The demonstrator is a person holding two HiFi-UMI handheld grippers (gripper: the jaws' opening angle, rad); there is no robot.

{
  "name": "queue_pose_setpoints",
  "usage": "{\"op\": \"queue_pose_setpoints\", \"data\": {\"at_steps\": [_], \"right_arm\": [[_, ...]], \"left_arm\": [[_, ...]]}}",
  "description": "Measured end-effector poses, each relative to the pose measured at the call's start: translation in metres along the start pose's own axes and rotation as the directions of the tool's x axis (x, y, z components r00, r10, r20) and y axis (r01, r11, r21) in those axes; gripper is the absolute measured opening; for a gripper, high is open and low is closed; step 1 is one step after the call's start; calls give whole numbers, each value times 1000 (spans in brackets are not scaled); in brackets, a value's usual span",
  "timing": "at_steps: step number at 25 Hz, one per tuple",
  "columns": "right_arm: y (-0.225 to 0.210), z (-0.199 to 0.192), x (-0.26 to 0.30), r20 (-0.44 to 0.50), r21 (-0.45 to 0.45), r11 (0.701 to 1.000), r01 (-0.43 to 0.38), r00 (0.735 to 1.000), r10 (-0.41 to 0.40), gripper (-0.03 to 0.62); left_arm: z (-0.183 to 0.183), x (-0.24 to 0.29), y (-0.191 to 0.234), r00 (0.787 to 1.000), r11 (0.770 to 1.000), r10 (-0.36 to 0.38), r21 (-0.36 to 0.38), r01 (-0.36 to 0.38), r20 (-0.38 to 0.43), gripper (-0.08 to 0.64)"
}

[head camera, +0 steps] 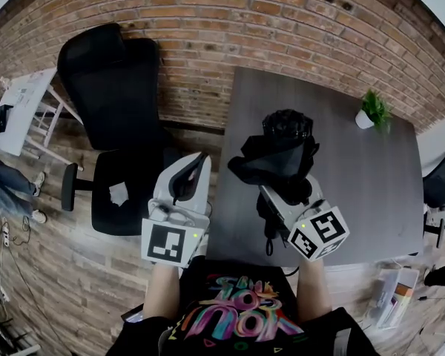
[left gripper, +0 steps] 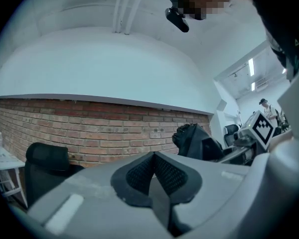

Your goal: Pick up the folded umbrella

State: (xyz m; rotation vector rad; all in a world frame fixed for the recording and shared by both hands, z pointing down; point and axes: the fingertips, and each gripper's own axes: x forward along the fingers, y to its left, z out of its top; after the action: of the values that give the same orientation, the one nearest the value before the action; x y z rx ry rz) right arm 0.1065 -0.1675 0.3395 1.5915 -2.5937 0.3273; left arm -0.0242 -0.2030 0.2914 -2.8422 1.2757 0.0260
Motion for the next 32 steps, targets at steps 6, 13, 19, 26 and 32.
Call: {"op": "queue_pose_setpoints", "data": {"at_steps": [6,13,19,26,32], "right_arm": [[1,10,-34,63,-57,998,29,998,-25,259],[-6,18,-66,139,-68,993,91,987,-81,259],[-17,21,-70,147,-61,990,129,982,-119,259],[-17,20,-63,151,-49,992,114,983,-106,259],[-12,19,-55,153,-52,994,100,984,-91,259]], "left_arm": [[4,5,-9,1000,1000,-22,2,22,4,0],[9,11,-21,998,998,-59,18,59,7,1],[6,11,-18,999,998,-52,19,52,-3,1],[2,11,-15,999,999,-43,17,43,-14,0],[2,9,-6,1000,999,-27,18,28,-12,0]]}}
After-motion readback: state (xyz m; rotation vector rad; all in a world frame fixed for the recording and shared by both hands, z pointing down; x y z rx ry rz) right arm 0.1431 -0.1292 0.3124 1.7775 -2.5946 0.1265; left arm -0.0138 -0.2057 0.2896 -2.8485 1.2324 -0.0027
